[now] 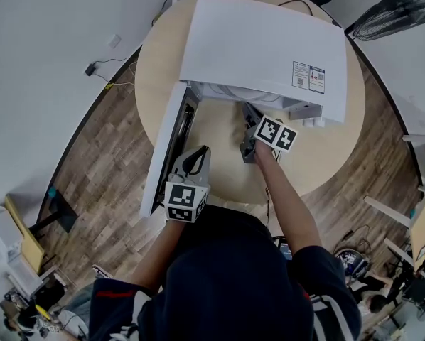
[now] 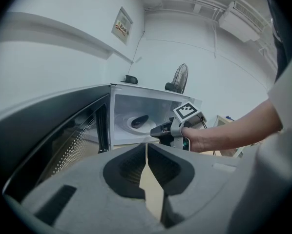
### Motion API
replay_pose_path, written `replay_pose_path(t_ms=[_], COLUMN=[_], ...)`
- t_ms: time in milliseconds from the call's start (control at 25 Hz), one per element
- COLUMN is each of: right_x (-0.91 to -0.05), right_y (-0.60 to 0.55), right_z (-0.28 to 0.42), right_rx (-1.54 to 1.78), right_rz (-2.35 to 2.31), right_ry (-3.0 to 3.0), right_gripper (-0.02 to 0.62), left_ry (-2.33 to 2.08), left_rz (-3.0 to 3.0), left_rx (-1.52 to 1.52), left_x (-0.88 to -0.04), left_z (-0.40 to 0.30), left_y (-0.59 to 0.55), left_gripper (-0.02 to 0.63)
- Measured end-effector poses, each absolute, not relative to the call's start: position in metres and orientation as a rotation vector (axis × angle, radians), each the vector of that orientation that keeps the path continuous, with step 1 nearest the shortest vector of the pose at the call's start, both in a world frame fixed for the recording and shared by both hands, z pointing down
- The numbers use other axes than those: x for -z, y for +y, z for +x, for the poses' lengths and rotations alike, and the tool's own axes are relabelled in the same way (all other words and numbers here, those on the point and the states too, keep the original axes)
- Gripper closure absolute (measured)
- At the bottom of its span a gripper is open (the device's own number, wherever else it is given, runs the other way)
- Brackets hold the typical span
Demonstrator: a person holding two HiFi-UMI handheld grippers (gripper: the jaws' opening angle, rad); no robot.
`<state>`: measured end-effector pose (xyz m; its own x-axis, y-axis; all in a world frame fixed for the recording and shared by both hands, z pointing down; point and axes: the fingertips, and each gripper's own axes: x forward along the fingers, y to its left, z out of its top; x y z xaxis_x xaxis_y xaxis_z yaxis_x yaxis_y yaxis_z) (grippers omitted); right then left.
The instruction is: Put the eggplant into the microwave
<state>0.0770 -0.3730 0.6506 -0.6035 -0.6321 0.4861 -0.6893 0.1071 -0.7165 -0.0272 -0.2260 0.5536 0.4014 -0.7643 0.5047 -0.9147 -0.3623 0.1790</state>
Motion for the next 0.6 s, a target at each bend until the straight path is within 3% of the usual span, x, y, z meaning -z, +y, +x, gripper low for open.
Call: replay_pose_path(t_ms=[600], right_x=[-0.577], right_y=[-0.294], right_z=[0.093], right_rx=[-1.014], right_rz=[1.193], right_ry=[-2.489], right_gripper=[0.584], left_ry=[-1.52], left_rz=[2.309], left_rx=[-0.418], left_x=[-0.513], left_z=[-0.031], left_y=[-0.217], left_gripper=[0.578])
